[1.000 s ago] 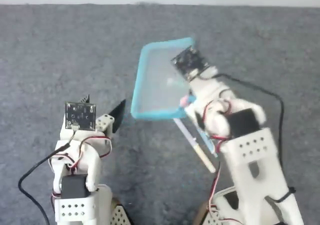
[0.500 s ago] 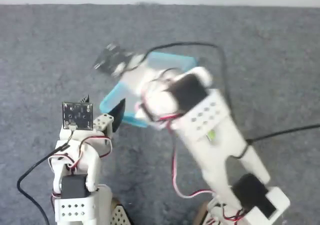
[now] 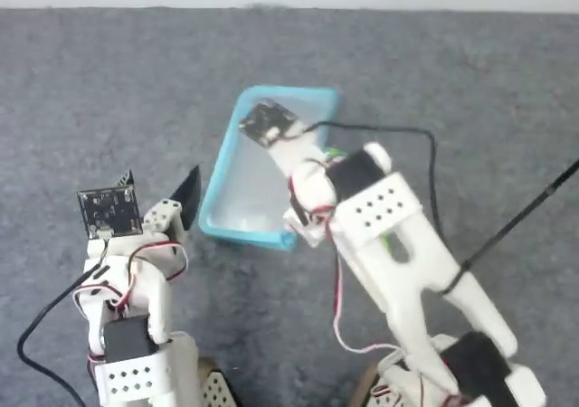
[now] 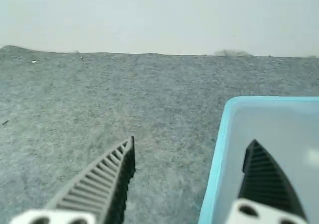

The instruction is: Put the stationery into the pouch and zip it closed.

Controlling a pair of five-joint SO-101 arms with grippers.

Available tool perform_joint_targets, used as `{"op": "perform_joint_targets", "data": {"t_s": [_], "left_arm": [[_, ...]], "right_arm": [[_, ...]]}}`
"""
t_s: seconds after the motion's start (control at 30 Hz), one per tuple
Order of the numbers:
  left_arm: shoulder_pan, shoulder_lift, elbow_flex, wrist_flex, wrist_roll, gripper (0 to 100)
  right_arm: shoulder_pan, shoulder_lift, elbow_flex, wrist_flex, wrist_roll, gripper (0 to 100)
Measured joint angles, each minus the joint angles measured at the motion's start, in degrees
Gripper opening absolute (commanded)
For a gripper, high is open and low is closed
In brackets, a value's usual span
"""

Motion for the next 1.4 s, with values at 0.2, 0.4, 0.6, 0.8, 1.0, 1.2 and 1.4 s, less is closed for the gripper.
{"op": "perform_joint_targets", "data": {"t_s": [0.2,0.4,0.6,0.8,1.0,1.2,1.4], "left_arm": [[0.0,0.0,0.0,0.0,0.0,33],[0.0,0.0,0.0,0.0,0.0,33],[0.0,0.0,0.0,0.0,0.0,33],[0.0,0.0,0.0,0.0,0.0,33],[0.0,0.0,0.0,0.0,0.0,33],[0.0,0.0,0.0,0.0,0.0,33],[0.0,0.0,0.0,0.0,0.0,33]], "right_arm": [[1.7,-5.7,14.2,-11.0,-3.7,32.1],[17.2,-6.3,15.5,-11.7,-3.7,32.5],[30.9,-6.3,15.5,-10.9,2.5,38.6],[30.9,-7.6,15.5,-3.9,6.5,38.9],[22.1,-8.8,19.8,1.0,7.3,39.1],[20.7,-8.8,25.8,-4.3,7.3,44.1],[18.1,-8.9,25.8,-6.1,7.2,44.3]]}}
